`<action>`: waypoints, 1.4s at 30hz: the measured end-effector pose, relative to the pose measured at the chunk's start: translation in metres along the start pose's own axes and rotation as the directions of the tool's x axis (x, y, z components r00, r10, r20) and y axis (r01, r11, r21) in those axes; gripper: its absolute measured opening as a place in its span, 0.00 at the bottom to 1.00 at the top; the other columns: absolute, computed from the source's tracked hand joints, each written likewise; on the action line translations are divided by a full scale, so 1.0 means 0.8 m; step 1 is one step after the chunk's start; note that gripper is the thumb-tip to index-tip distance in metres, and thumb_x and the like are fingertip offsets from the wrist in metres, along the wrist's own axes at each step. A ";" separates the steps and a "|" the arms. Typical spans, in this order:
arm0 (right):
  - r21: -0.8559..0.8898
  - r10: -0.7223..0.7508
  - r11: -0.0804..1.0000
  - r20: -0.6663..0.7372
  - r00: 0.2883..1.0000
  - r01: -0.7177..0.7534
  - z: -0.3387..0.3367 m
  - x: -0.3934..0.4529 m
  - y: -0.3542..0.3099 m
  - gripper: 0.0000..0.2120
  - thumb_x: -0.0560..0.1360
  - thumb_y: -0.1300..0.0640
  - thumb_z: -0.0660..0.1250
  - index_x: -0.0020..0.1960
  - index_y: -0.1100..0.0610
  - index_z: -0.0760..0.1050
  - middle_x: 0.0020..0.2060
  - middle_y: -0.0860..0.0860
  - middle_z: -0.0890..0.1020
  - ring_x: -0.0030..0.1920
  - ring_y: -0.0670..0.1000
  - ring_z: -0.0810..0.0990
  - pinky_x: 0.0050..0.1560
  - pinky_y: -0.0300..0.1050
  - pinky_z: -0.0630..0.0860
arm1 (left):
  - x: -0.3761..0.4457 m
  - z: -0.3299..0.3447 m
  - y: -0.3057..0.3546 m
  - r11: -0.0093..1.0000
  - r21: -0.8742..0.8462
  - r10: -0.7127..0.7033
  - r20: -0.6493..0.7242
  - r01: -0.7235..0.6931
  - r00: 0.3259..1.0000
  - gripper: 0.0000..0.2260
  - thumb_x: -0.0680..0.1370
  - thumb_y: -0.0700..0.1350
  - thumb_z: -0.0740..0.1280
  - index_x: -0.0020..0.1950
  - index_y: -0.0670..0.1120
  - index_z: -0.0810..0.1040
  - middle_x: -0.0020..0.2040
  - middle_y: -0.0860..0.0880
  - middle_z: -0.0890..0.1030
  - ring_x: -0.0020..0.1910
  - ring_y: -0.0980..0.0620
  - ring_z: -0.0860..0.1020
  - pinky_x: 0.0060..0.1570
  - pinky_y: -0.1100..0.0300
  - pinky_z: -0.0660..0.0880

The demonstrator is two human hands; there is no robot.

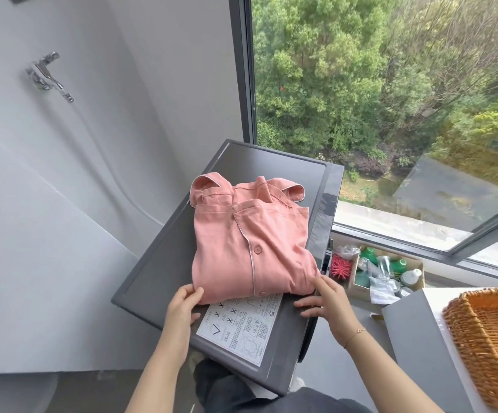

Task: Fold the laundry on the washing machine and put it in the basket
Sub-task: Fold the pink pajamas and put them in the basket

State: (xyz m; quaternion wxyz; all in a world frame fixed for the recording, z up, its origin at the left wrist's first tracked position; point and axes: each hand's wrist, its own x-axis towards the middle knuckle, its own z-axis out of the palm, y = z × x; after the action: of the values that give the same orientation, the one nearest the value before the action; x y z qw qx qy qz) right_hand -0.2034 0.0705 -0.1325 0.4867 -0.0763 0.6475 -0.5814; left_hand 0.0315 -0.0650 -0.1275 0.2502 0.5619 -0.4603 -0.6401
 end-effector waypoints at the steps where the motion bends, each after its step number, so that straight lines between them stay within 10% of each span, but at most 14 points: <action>1: 0.002 0.016 1.000 0.016 1.000 -0.016 0.005 -0.002 -0.001 0.08 0.80 0.55 0.62 0.50 0.60 0.74 0.40 0.56 0.81 0.39 0.60 0.84 0.32 0.47 0.81 | 0.000 0.001 0.003 0.998 -0.057 -0.031 0.049 0.033 0.998 0.08 0.74 0.51 0.69 0.49 0.49 0.76 0.47 0.51 0.79 0.48 0.53 0.75 0.51 0.55 0.68; 8: -0.050 -0.001 0.999 0.041 0.999 0.004 0.003 0.011 0.002 0.15 0.80 0.50 0.60 0.47 0.62 0.75 0.28 0.56 0.80 0.28 0.55 0.79 0.32 0.45 0.79 | 0.006 0.014 0.022 0.972 -0.214 0.095 -0.014 -0.096 0.995 0.11 0.83 0.46 0.57 0.43 0.46 0.72 0.41 0.50 0.77 0.42 0.54 0.74 0.49 0.57 0.70; 13: -0.369 0.029 0.929 0.120 0.992 0.017 -0.022 0.011 0.007 0.18 0.79 0.46 0.60 0.39 0.60 0.68 0.21 0.53 0.71 0.21 0.51 0.70 0.28 0.42 0.67 | 0.019 -0.021 -0.010 0.973 0.230 0.026 -0.020 -0.021 0.999 0.15 0.83 0.49 0.58 0.45 0.39 0.71 0.40 0.47 0.72 0.42 0.51 0.68 0.39 0.58 0.62; 17: -0.618 -0.099 0.782 0.002 0.995 0.080 -0.023 0.016 -0.001 0.12 0.75 0.52 0.68 0.41 0.60 0.72 0.33 0.52 0.79 0.30 0.50 0.76 0.31 0.41 0.72 | 0.025 -0.017 0.017 0.956 0.292 0.001 -0.129 0.037 0.992 0.04 0.79 0.45 0.65 0.54 0.48 0.73 0.48 0.53 0.78 0.47 0.55 0.74 0.47 0.59 0.66; 21: -0.626 -0.325 0.767 -0.188 0.927 0.142 -0.024 0.041 -0.036 0.06 0.74 0.55 0.69 0.50 0.56 0.77 0.44 0.50 0.80 0.46 0.51 0.78 0.46 0.44 0.71 | 0.053 -0.001 0.069 0.927 0.363 0.158 -0.148 -0.095 0.976 0.15 0.77 0.41 0.68 0.62 0.47 0.72 0.54 0.51 0.77 0.52 0.54 0.75 0.53 0.60 0.66; 27: -0.704 -0.263 0.708 -0.191 0.946 0.055 0.015 0.100 -0.071 0.16 0.74 0.52 0.69 0.57 0.62 0.78 0.51 0.54 0.81 0.54 0.54 0.78 0.53 0.46 0.71 | 0.133 0.042 0.100 0.837 0.535 0.156 -0.034 -0.114 0.987 0.22 0.74 0.44 0.72 0.66 0.41 0.72 0.56 0.49 0.75 0.55 0.50 0.77 0.56 0.57 0.72; 32: -0.785 -0.239 0.618 -0.245 0.940 -0.047 0.038 0.126 -0.065 0.13 0.70 0.53 0.73 0.50 0.59 0.77 0.49 0.55 0.81 0.54 0.57 0.78 0.50 0.47 0.71 | 0.162 0.039 0.089 0.759 0.644 0.172 -0.056 -0.096 0.983 0.07 0.73 0.45 0.73 0.44 0.45 0.77 0.41 0.51 0.79 0.48 0.47 0.79 0.41 0.59 0.69; 35: -0.824 -0.289 0.566 -0.238 0.928 -0.035 0.038 0.128 -0.061 0.09 0.72 0.56 0.72 0.46 0.61 0.76 0.46 0.57 0.80 0.50 0.58 0.78 0.46 0.46 0.68 | 0.167 0.028 0.092 0.664 0.714 0.248 0.067 -0.220 0.966 0.07 0.74 0.44 0.72 0.40 0.46 0.75 0.40 0.50 0.78 0.43 0.48 0.77 0.36 0.59 0.66; 40: -0.866 -0.442 0.496 -0.187 0.877 0.065 0.046 0.129 -0.040 0.05 0.77 0.62 0.65 0.45 0.64 0.72 0.48 0.61 0.74 0.50 0.60 0.72 0.51 0.46 0.63 | 0.171 0.012 0.111 0.473 0.656 0.563 0.289 -0.589 0.774 0.07 0.72 0.39 0.72 0.39 0.43 0.74 0.60 0.56 0.74 0.59 0.56 0.71 0.56 0.63 0.64; 42: -0.799 -0.557 0.567 -0.191 0.808 0.202 0.052 0.120 -0.036 0.04 0.77 0.66 0.63 0.44 0.65 0.70 0.44 0.60 0.74 0.47 0.58 0.71 0.50 0.36 0.62 | 0.170 0.006 0.120 0.548 0.537 0.538 0.360 -0.641 0.762 0.04 0.75 0.39 0.70 0.43 0.46 0.75 0.58 0.59 0.77 0.57 0.63 0.72 0.56 0.69 0.66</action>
State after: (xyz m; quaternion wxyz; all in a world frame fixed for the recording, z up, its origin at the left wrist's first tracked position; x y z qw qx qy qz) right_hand -0.2364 -0.0308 -0.1542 0.1175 -0.2817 0.8824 -0.3580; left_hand -0.0251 -0.2207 -0.1103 0.2107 0.3726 -0.8266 -0.3654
